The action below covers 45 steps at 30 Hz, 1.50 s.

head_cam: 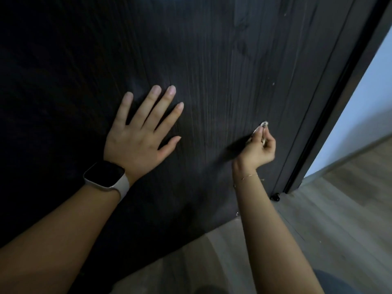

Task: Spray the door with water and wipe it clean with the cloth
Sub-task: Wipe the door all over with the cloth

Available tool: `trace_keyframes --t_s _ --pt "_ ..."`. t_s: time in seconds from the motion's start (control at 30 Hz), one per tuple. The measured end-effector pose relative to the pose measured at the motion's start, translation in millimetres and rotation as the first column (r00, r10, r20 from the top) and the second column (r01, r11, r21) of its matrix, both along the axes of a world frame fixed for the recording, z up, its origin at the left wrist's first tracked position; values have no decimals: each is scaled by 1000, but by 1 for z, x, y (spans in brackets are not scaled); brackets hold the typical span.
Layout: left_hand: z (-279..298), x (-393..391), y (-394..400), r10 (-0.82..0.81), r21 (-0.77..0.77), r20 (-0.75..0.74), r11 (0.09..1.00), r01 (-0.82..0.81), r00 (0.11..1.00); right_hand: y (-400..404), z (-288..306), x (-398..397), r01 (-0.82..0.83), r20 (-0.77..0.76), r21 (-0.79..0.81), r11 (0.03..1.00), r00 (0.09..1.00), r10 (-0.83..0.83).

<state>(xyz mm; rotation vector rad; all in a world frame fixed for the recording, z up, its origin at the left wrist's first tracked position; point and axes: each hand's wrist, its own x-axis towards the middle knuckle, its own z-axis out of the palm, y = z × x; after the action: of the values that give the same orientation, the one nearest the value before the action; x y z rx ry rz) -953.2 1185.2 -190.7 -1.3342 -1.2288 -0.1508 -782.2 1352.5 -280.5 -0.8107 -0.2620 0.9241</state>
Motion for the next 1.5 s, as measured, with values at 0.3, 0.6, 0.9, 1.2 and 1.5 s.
trace_keyframes --t_s 0.3,0.6,0.9,1.2,1.5 --pt "3 8 -5 -3 -47 64 999 6 998 -76 8 -30 -341 283 163 926 915 287" --pt "0 88 40 -131 -275 93 949 152 987 -25 -34 37 -322 -139 -225 919 945 297" --pt "-12 83 96 -13 -299 -55 954 -4 998 -9 -11 13 -232 39 9 973 972 232" --pt "-19 77 101 22 -209 -180 976 -60 983 23 -145 30 -163 -218 -397 903 973 80" --pt "-17 78 103 -1 -183 -176 983 -32 984 -7 -92 -2 -36 5 -248 968 999 38"
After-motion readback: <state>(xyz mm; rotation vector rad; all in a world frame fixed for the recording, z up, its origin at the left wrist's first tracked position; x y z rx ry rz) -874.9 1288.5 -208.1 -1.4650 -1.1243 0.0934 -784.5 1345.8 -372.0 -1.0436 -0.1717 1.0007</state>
